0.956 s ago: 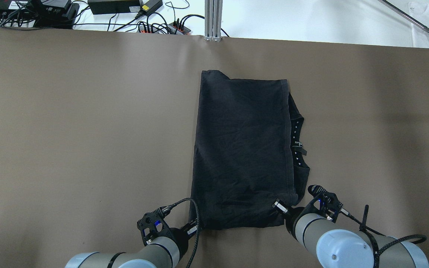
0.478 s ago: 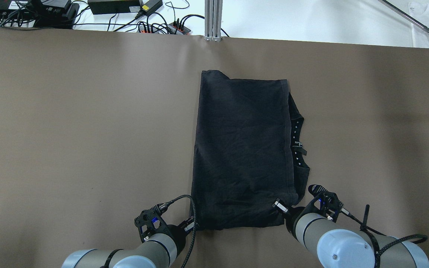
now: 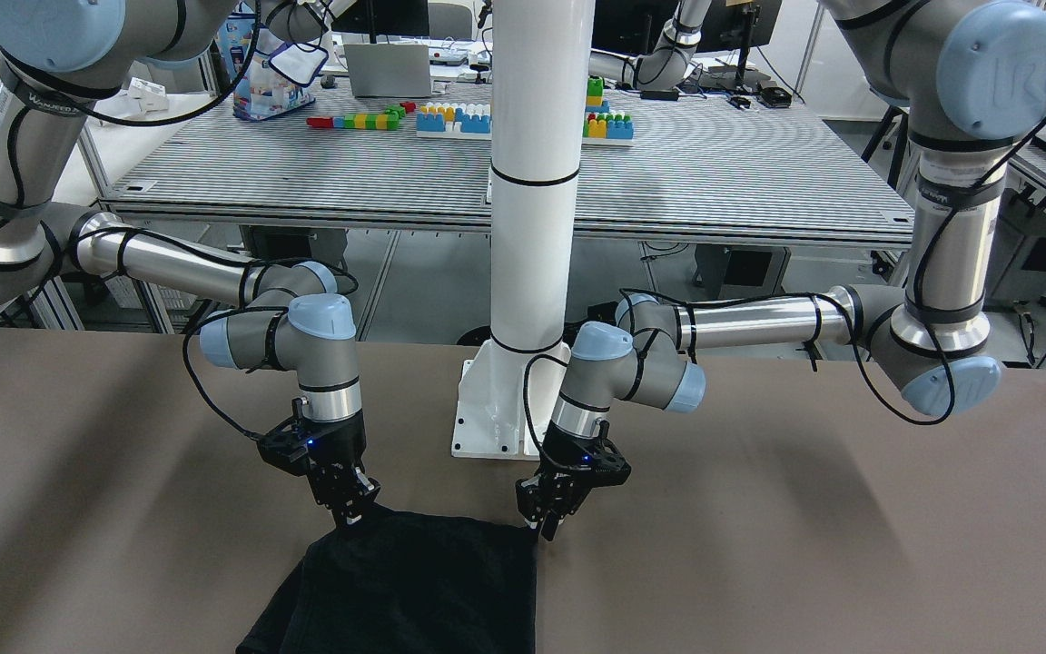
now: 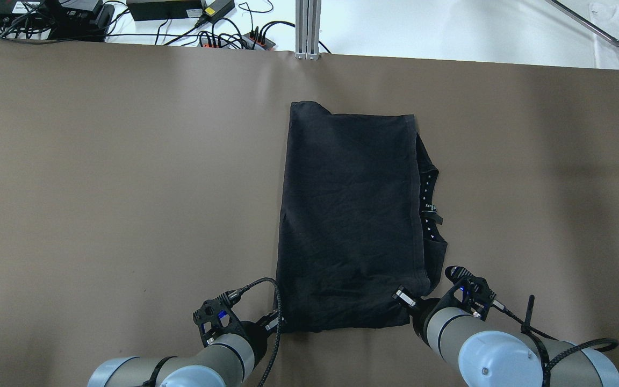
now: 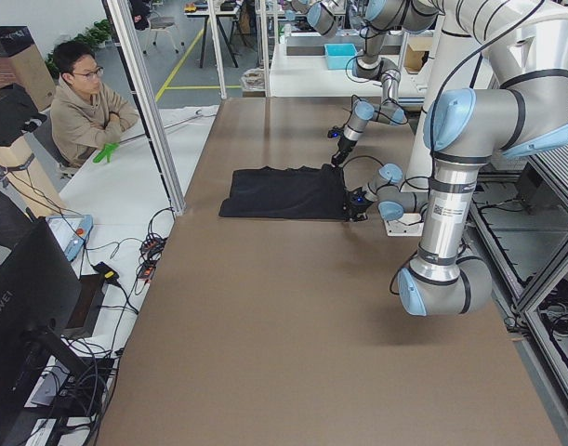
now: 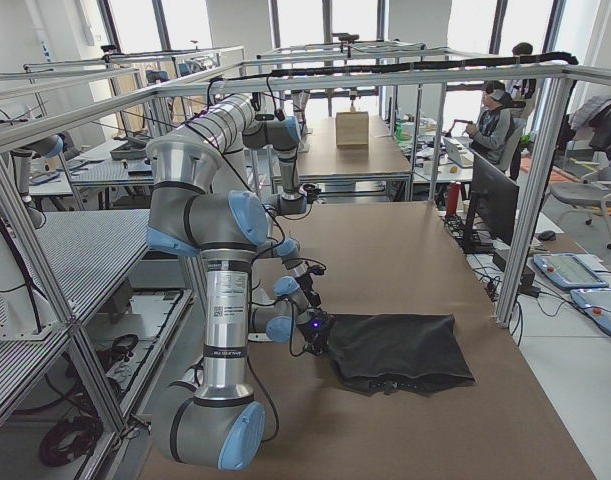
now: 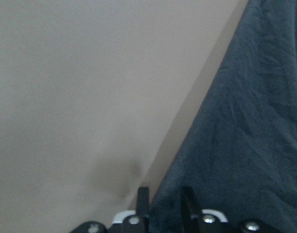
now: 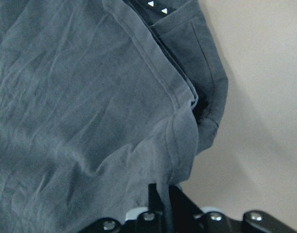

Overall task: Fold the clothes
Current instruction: 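Grasp both near corners of the folded shirt with both grippers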

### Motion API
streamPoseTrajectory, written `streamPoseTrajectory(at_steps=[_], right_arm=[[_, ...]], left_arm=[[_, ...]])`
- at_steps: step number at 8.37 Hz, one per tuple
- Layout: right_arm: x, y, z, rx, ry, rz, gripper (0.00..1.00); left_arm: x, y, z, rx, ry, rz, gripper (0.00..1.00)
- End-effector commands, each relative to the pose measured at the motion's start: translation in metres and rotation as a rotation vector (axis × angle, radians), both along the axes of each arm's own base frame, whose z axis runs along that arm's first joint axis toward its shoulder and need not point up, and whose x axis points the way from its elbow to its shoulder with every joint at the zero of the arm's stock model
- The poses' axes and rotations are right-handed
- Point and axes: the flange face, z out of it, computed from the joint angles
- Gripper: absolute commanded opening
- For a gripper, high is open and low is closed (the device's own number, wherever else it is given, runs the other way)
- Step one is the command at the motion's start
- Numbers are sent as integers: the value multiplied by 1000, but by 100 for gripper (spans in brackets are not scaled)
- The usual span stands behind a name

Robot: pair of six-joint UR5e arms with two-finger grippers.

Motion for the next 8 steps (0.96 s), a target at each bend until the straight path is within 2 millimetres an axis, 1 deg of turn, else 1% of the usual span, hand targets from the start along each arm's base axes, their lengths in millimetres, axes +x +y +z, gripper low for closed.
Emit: streamPoseTrajectory(at_steps=[1,2,3,4,5,6,8], right_arm=[[0,0,0,0,0,-2,0],[0,0,1,-1,3,-2,0],[0,0,1,0,5,-1,0],[1,0,1,0,7,-1,0],[3,-2,1,1,6,3,0],[5,-1,-3,1,-1,4,0],[5,-1,-3,2,-1,5,0]], left_arm=[[0,-1,1,0,1,0,32],[4,-1,5,1,-7,1,32],[5,-2,8,1,-7,-1,35],[6,-2,9,2,-9,0,39],[8,-1,11,0,-12,0,40],[8,-1,9,1,8,0,40],[10,4,3,1,24,6,40]])
